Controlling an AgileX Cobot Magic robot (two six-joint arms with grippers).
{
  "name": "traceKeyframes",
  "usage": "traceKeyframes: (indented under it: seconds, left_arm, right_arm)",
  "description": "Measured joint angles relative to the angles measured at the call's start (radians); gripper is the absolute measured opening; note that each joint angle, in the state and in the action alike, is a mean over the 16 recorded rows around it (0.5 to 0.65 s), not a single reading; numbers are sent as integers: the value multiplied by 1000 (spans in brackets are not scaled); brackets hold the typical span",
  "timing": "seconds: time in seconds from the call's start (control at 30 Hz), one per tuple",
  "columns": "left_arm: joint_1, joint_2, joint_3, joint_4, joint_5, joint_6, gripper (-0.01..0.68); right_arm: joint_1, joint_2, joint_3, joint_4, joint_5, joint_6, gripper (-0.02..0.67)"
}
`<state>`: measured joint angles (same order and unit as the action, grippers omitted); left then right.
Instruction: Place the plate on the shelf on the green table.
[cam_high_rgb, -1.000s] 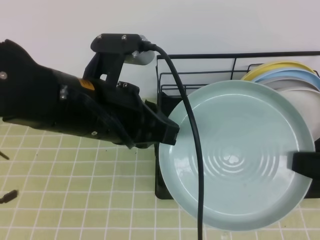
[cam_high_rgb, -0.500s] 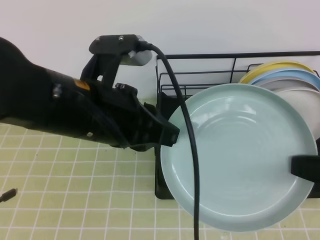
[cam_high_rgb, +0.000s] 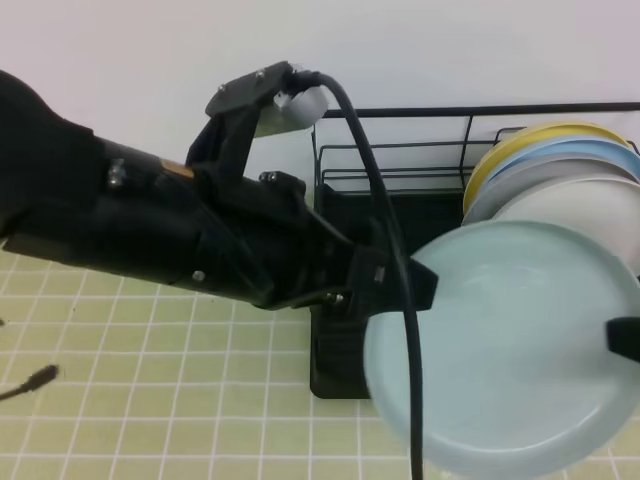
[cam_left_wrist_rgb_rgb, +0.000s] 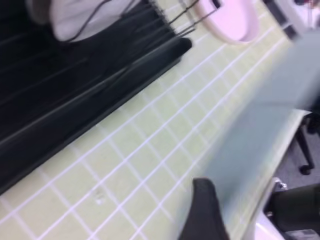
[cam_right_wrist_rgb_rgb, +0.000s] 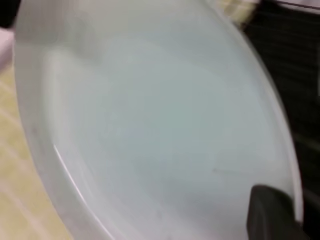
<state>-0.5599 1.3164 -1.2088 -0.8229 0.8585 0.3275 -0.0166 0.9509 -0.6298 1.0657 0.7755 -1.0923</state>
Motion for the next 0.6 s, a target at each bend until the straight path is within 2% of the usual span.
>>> traceKeyframes:
  seconds: [0.1,0.23,0.43,0.6]
  left_arm:
    - [5,-7,0,-14,-1,18,441]
    - [21,-16,0,-19,-5,40,389]
    - [59,-24,0,29,-4,56,232]
    - [93,-23,0,103,15,61,99]
  right_arm:
    - [0,-2,-29,-68,-34,-5,43]
    - [0,-4,-92,-184,-72,-7,43]
    - [0,-4,-225,-373,-110,-46,42]
    - [0,1,-314,-486,-150,-166,42]
